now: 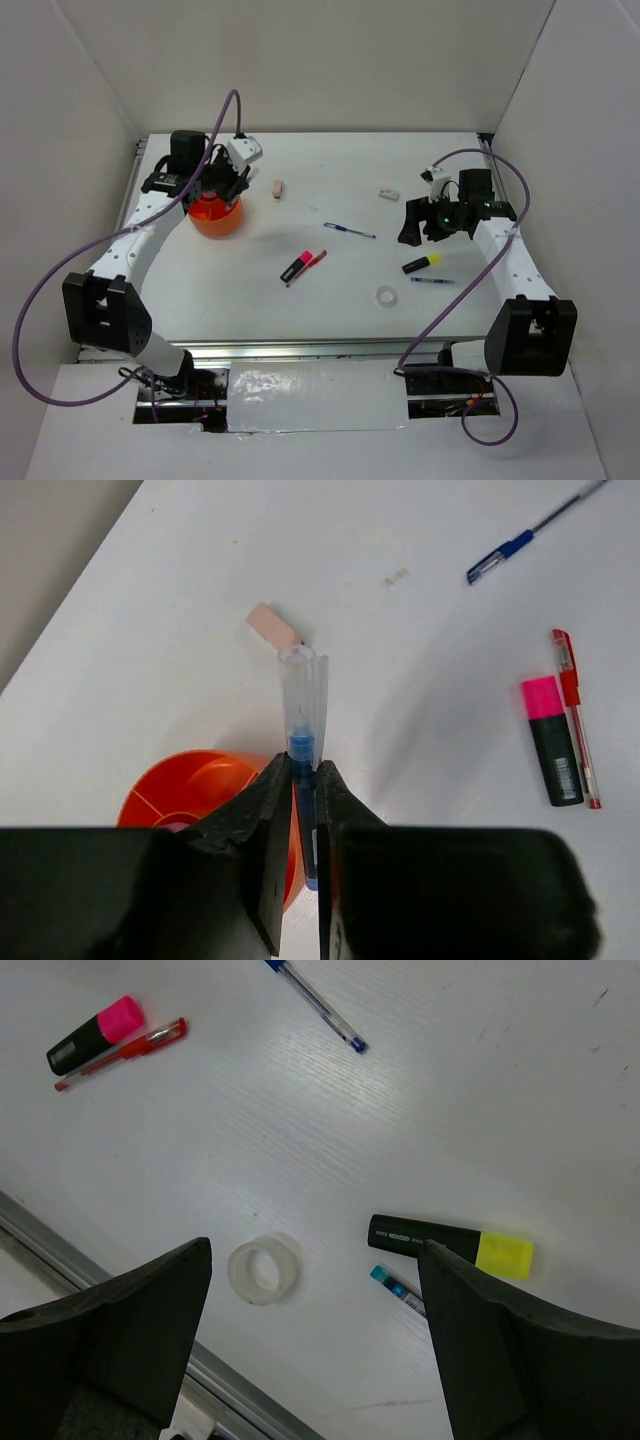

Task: Sort the stationery into containers
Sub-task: Place the pen in the storage box.

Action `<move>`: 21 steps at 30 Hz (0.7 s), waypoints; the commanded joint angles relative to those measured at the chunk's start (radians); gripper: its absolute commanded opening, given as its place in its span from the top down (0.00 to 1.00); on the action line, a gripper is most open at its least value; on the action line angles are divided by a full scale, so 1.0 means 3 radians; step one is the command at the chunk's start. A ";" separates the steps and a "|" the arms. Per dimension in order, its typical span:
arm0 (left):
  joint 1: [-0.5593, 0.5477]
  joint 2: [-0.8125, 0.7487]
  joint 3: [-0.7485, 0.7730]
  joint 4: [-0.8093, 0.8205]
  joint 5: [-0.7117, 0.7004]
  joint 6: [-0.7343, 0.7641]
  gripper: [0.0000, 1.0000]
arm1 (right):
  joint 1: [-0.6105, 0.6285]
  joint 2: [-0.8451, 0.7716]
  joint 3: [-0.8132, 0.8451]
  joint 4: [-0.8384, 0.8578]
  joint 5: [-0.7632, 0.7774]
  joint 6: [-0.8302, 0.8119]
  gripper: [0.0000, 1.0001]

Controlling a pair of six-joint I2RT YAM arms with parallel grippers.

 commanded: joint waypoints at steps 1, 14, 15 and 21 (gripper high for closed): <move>0.0230 0.0166 0.0066 0.0316 0.0269 -0.0353 1.00 | 0.0005 0.0002 0.0002 0.0013 -0.0060 0.0015 0.10; 0.0497 0.0381 -0.0134 0.0915 0.0218 -0.0287 1.00 | -0.0021 0.0028 0.0017 0.0002 -0.0055 0.0005 0.10; 0.0507 0.0391 -0.0154 0.0920 0.0213 -0.0271 1.00 | -0.0021 0.0023 0.0017 0.0002 -0.0055 0.0010 0.10; 0.0543 0.0397 -0.0287 0.0986 0.0218 -0.0215 1.00 | -0.0021 0.0048 0.0012 0.0013 -0.0060 0.0025 0.10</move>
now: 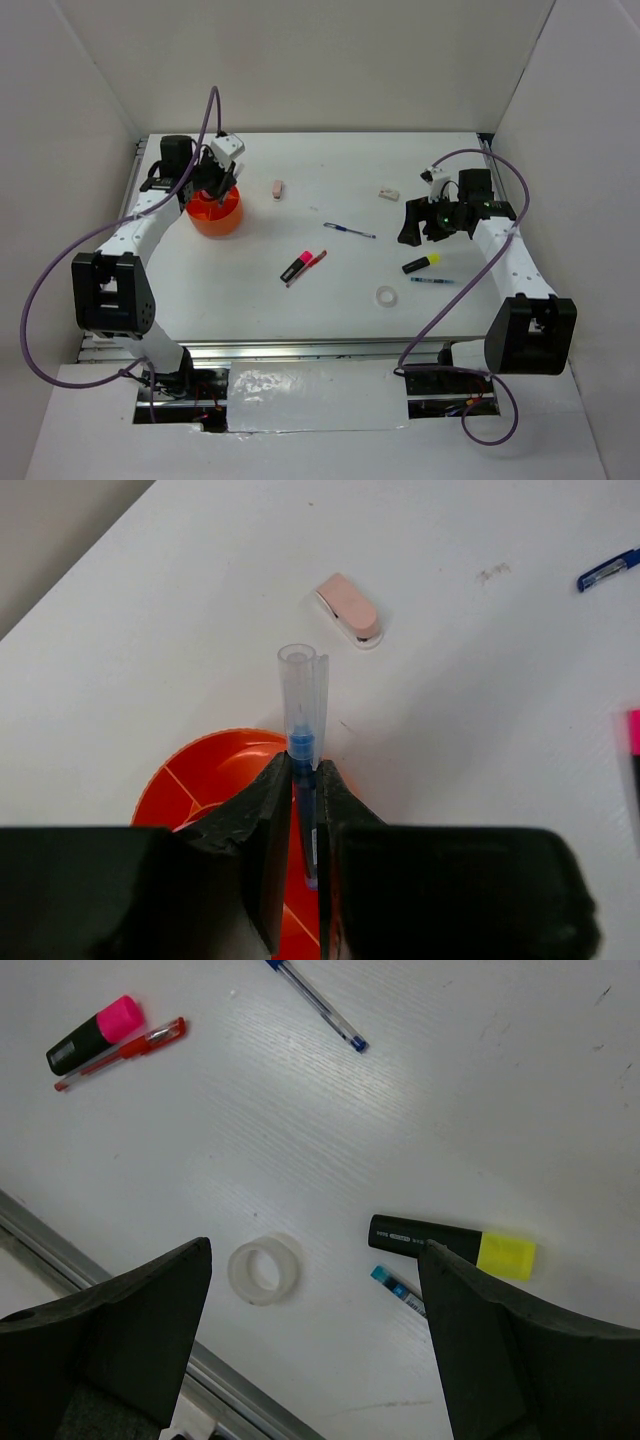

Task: Sort the stationery into containers
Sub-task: Place the pen in the storage box.

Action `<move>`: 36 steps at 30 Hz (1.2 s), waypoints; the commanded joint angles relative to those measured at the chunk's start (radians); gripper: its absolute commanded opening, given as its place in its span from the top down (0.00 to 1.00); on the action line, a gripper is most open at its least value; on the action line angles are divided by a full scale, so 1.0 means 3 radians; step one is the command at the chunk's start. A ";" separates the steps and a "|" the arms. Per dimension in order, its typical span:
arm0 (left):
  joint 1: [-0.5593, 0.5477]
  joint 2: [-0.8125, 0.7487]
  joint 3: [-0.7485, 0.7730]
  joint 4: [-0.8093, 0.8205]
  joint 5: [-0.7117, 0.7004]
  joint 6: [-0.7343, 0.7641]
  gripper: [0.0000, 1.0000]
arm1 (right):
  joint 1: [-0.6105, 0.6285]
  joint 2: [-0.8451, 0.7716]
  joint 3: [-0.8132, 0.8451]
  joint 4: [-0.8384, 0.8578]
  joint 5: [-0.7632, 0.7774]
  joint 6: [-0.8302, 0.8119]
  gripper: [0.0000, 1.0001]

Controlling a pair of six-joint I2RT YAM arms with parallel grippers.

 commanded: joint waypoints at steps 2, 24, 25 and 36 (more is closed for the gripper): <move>0.0056 0.0002 -0.0113 0.0220 0.0082 0.0098 1.00 | -0.0020 0.0038 0.0017 0.0024 -0.0050 0.0021 0.10; 0.0092 -0.0340 -0.0130 0.0179 0.0061 0.0053 0.42 | 0.0562 0.0707 0.0717 0.0132 0.0415 0.0108 0.20; 0.0087 -0.0361 -0.0068 0.0138 0.0117 0.0017 0.41 | 0.0609 0.0900 0.0798 0.0096 0.0461 0.0093 0.27; -0.0036 -0.0877 -0.0031 -0.0434 0.0240 -0.0199 0.33 | 0.1110 0.2368 0.2103 -0.0385 0.0911 -0.0229 0.44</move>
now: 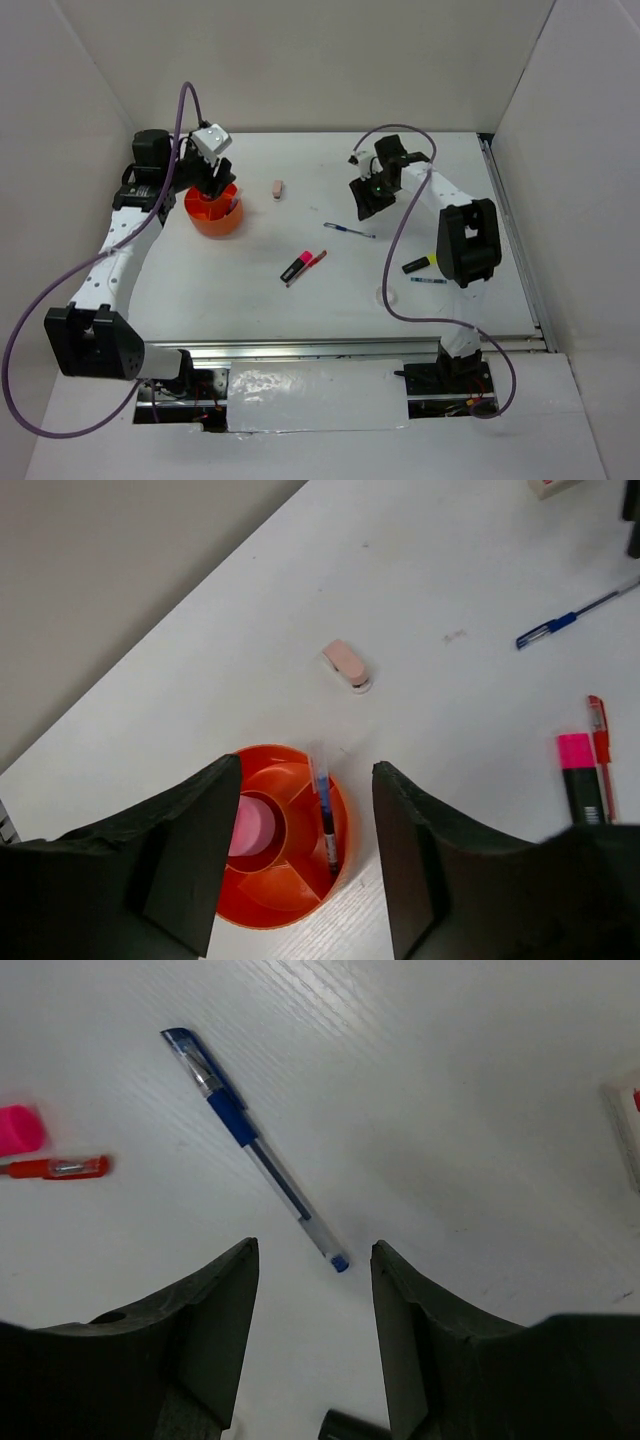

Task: Sort the stationery into containers
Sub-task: Pick up the pen from the center of the board.

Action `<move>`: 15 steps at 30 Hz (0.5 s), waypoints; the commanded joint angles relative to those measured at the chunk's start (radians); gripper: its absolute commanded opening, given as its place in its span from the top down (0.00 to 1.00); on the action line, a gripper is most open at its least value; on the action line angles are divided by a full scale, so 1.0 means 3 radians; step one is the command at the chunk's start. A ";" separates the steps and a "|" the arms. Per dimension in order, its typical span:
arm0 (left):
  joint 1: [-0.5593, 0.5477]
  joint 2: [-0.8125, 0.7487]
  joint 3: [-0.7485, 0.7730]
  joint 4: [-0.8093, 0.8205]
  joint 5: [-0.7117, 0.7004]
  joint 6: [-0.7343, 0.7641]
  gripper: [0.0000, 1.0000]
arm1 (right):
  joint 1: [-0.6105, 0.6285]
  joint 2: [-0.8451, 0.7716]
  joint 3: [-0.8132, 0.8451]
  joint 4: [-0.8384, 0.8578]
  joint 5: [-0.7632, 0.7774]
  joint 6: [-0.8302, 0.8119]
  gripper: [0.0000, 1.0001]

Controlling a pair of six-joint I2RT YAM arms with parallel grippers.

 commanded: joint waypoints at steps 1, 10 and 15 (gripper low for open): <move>-0.0081 -0.0183 -0.0096 -0.0196 0.0128 -0.0079 0.31 | 0.0120 0.0224 0.0337 -0.0275 0.0195 -0.0214 0.44; -0.0122 -0.0428 -0.0362 -0.0308 0.0103 -0.0089 0.31 | 0.0304 0.0572 0.0567 -0.0337 0.0282 -0.0393 0.46; -0.0128 -0.0490 -0.0408 -0.0319 0.0123 -0.0176 0.31 | 0.0417 0.0711 0.0614 -0.0393 0.0400 -0.0501 0.51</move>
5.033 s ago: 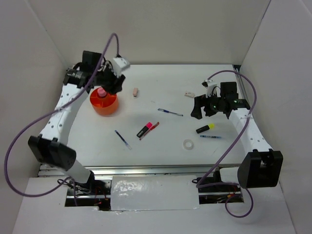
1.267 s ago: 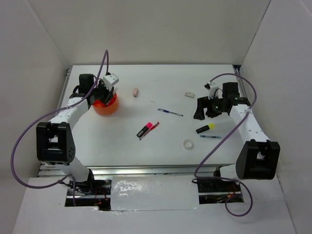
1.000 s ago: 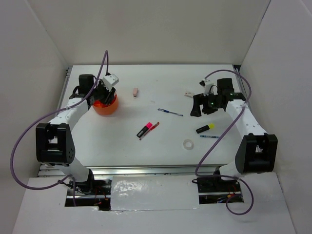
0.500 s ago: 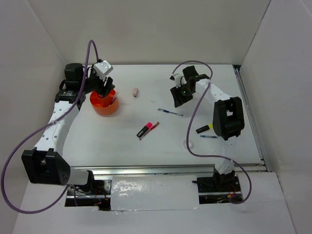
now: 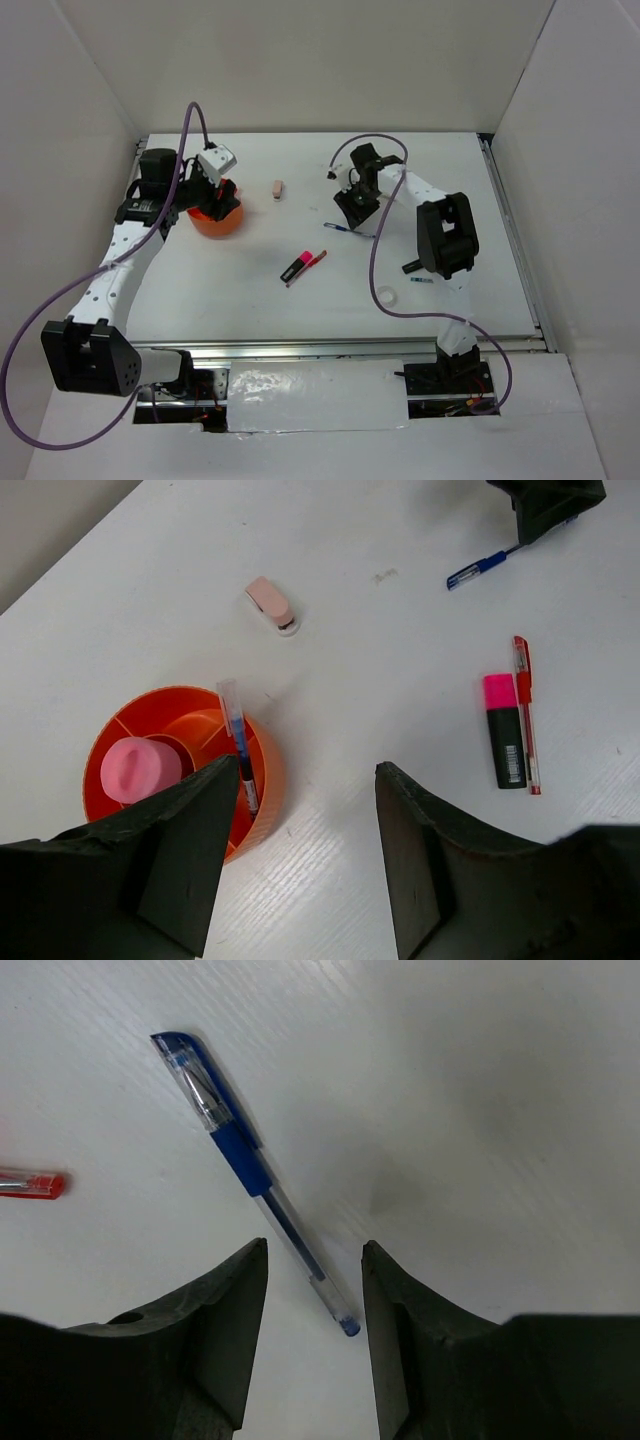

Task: Sort the stationery into containers
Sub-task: Pick up the pen from the center of the board.

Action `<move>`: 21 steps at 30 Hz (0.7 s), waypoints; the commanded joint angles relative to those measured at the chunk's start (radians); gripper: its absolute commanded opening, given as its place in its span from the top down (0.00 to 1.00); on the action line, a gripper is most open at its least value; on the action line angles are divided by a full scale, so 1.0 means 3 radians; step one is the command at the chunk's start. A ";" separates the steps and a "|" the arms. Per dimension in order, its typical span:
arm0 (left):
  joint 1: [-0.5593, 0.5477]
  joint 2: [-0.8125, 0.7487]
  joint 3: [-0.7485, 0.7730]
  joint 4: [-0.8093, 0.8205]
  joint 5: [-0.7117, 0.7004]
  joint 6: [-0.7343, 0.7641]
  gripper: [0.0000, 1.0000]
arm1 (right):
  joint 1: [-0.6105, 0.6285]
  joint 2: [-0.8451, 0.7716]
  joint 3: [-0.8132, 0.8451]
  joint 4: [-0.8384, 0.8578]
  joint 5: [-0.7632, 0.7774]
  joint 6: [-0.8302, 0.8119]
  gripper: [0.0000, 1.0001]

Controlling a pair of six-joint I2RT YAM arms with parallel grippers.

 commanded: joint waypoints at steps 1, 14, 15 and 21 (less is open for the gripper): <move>-0.0012 -0.0177 -0.0009 0.0053 0.0081 -0.0119 0.31 | 0.0095 0.0089 0.0152 -0.0154 0.0119 -0.0170 0.51; -0.0048 -0.0167 -0.0086 0.0114 0.0097 -0.0425 0.33 | 0.0126 0.0422 0.0285 -0.0451 0.0365 -0.0513 0.74; -0.0048 -0.0167 -0.0096 0.0129 0.0122 -0.0512 0.33 | 0.0126 0.0396 0.0275 -0.0441 0.0359 -0.0508 0.79; -0.0058 -0.0121 -0.0020 0.0252 0.0082 -0.1533 0.33 | 0.0121 -0.0171 -0.0098 -0.0195 -0.0023 -0.0243 1.00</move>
